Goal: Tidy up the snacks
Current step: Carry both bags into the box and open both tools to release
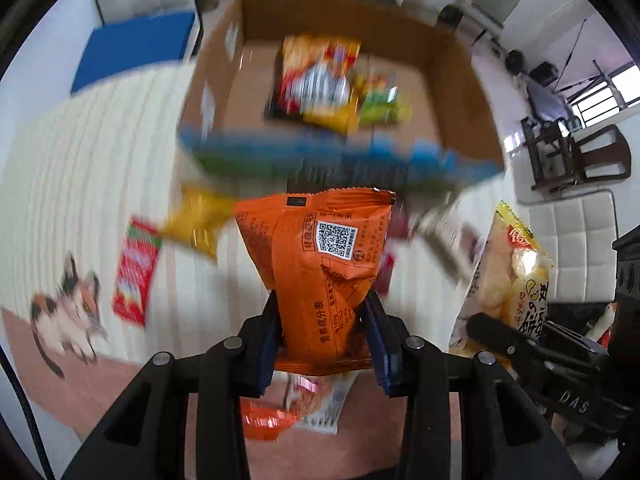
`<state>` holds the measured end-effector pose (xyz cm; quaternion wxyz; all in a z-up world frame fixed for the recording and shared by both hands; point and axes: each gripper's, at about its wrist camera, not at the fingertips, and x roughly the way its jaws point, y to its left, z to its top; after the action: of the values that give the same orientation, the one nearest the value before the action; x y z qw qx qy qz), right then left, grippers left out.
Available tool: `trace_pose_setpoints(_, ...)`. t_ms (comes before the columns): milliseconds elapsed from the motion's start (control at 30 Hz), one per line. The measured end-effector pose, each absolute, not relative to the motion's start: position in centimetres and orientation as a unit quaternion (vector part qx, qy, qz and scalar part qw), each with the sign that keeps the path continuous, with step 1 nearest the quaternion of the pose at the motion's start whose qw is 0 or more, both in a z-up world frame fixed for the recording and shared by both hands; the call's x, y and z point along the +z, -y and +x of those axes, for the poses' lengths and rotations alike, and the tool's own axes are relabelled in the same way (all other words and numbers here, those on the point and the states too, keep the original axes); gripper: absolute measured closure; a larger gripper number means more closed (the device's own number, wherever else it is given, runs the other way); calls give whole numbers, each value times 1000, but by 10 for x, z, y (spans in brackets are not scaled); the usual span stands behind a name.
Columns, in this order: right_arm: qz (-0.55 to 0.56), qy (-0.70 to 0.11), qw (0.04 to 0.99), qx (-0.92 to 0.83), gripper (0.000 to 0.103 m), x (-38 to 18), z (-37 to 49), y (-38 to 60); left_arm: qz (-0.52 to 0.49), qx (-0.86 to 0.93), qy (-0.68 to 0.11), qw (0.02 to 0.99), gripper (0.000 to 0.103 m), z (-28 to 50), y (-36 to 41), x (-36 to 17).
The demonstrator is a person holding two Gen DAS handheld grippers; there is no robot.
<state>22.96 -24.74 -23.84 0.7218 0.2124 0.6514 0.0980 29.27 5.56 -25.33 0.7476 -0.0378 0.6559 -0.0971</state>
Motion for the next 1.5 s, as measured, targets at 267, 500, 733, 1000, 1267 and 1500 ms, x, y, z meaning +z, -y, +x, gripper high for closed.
trace_pose_setpoints(267, 140, -612, 771, 109, 60, -187, 353, 246, 10, -83, -625, 776, 67, 423, -33, -234)
trace_pose_setpoints(500, 57, -642, 759, 88, 60, -215, 459, 245, 56, -53, -681, 728, 67, 525, -35, -295)
trace_pose_setpoints(733, 33, -677, 732, 69, 60, -264, 510, 249, 48, -39, -729, 682, 67, 572, -50, -351)
trace_pose_setpoints(1000, 13, -699, 713, 54, 40, -298, 529, 243, 49, -19, -740, 670, 64, 590, -54, -374)
trace_pose_setpoints(1267, 24, -706, 707, 36, 6, -307, 528, 243, 21, -31, -733, 679, 15, 591, -53, -366)
trace_pose_setpoints(1500, 35, -697, 716, 34, 6, -294, 515, 238, 20, -36, -721, 692, 14, 577, -52, -353)
